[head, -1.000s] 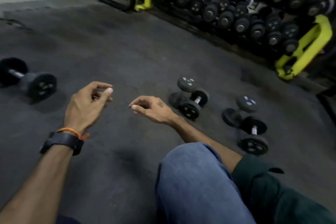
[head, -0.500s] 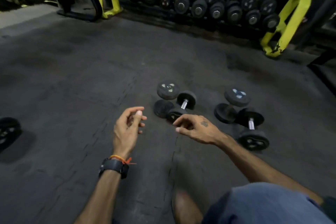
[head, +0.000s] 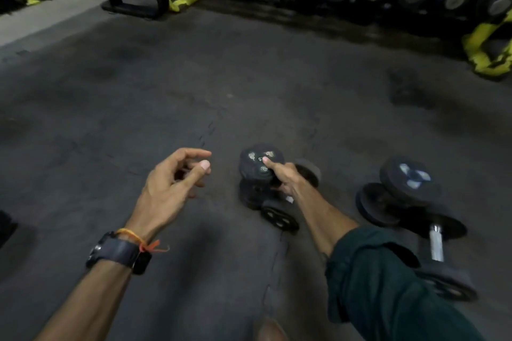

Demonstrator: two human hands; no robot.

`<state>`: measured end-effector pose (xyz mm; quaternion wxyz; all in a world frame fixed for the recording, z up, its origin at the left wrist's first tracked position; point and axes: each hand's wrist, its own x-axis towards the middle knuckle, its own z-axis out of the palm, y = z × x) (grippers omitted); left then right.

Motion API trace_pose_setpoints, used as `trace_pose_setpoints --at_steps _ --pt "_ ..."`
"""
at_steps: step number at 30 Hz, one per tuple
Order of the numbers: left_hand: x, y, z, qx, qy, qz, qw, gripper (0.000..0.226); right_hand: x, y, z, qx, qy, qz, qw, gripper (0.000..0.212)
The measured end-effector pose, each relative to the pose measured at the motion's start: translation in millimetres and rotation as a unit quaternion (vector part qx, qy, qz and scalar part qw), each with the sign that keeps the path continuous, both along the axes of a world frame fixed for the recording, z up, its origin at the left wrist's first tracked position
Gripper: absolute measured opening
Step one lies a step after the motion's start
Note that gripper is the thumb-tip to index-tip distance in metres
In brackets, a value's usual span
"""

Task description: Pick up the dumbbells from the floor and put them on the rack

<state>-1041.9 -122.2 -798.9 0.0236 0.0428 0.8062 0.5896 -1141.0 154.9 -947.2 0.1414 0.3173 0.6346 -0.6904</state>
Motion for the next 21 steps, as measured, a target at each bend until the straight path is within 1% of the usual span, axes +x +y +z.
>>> trace_pose_setpoints --at_steps 2,3,5,8,10,11,13,14,16,17,18,19,21 --pt "-17.4 2.9 -21.9 0.023 -0.043 0.05 0.998 0.014 4.0 3.6 -16.2 -0.022 0.033 0.006 0.999 0.055" --pt "-28.3 4.9 -35.0 0.031 -0.081 0.069 0.994 0.017 8.2 6.1 -21.5 -0.023 0.051 0.024 0.998 0.057" --pt "-45.7 10.1 -68.8 0.022 -0.198 0.071 0.977 0.035 12.4 12.5 -27.8 -0.014 0.082 0.089 0.993 0.057" --pt "-51.2 16.4 -111.1 0.011 -0.351 0.051 0.935 0.063 36.7 11.9 -38.4 0.016 0.125 0.182 0.975 0.053" --pt "-52.0 17.8 -128.1 0.026 -0.436 0.053 0.898 0.089 51.9 -1.5 -33.8 0.069 0.172 0.259 0.948 0.052" --pt "-52.9 16.9 -135.8 0.04 -0.46 0.052 0.885 0.094 56.7 -9.6 -29.5 0.12 0.2 0.312 0.921 0.05" --pt "-54.8 15.2 -144.0 0.061 -0.482 0.053 0.873 0.085 59.8 -26.8 -19.5 0.201 0.233 0.418 0.855 0.048" --pt "-53.6 14.0 -149.3 0.055 -0.492 0.042 0.868 0.077 61.6 -35.8 -15.3 0.221 0.231 0.458 0.829 0.048" --pt "-46.4 11.7 -162.3 0.026 -0.533 0.004 0.845 0.067 65.4 -51.4 -11.1 0.261 0.234 0.511 0.785 0.051" --pt "-40.7 12.0 -166.3 0.027 -0.553 -0.016 0.833 0.066 67.1 -58.5 -11.5 0.275 0.238 0.521 0.772 0.053" --pt "-37.0 10.9 -175.6 0.035 -0.565 -0.031 0.824 0.064 68.5 -63.8 -14.4 0.28 0.242 0.524 0.767 0.054" --pt "-34.0 12.8 -183.4 0.048 -0.562 -0.036 0.825 0.059 70.0 -67.5 -15.4 0.272 0.249 0.521 0.77 0.054" --pt "-33.1 19.1 -198.7 0.084 -0.51 -0.025 0.855 0.05 71.5 -74.6 -17.6 0.233 0.259 0.518 0.781 0.056"
